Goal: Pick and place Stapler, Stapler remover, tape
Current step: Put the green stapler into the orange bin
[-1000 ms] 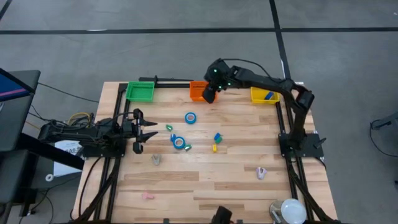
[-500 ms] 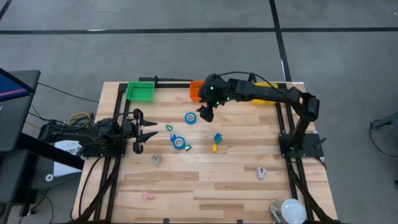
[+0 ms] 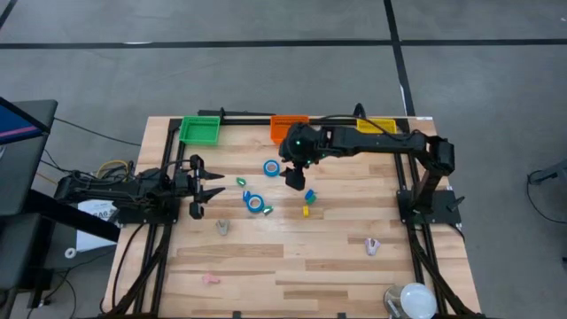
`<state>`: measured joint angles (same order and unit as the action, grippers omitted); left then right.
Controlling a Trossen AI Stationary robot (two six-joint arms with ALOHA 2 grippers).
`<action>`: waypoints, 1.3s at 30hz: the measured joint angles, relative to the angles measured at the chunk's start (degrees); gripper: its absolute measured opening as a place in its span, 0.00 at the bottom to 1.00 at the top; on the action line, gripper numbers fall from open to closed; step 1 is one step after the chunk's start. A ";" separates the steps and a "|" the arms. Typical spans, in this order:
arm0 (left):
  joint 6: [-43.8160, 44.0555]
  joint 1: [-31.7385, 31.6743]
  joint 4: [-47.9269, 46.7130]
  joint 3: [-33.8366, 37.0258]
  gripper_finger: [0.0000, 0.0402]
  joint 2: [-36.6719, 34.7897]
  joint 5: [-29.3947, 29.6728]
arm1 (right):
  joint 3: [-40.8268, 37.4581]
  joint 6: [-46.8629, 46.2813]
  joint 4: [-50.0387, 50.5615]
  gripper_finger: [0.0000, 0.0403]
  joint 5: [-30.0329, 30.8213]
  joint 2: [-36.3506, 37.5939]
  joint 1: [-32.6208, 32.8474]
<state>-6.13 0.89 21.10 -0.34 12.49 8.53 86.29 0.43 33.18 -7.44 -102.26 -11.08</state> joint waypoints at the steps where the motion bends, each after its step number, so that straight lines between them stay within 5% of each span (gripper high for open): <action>1: 0.00 0.01 0.00 0.00 0.42 0.00 -0.02 | -0.06 0.00 -0.04 0.58 0.00 0.00 0.21; 30: 0.00 0.01 0.00 0.01 0.42 0.00 0.00 | -0.21 2.56 3.63 0.59 -0.17 -0.02 3.22; 39: 0.00 0.00 0.00 0.01 0.42 0.00 0.00 | -0.21 4.24 5.60 0.72 -0.19 -0.24 4.10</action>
<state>-6.13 0.89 21.10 -0.33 12.49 8.54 86.08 4.67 38.79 -7.63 -102.50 -6.97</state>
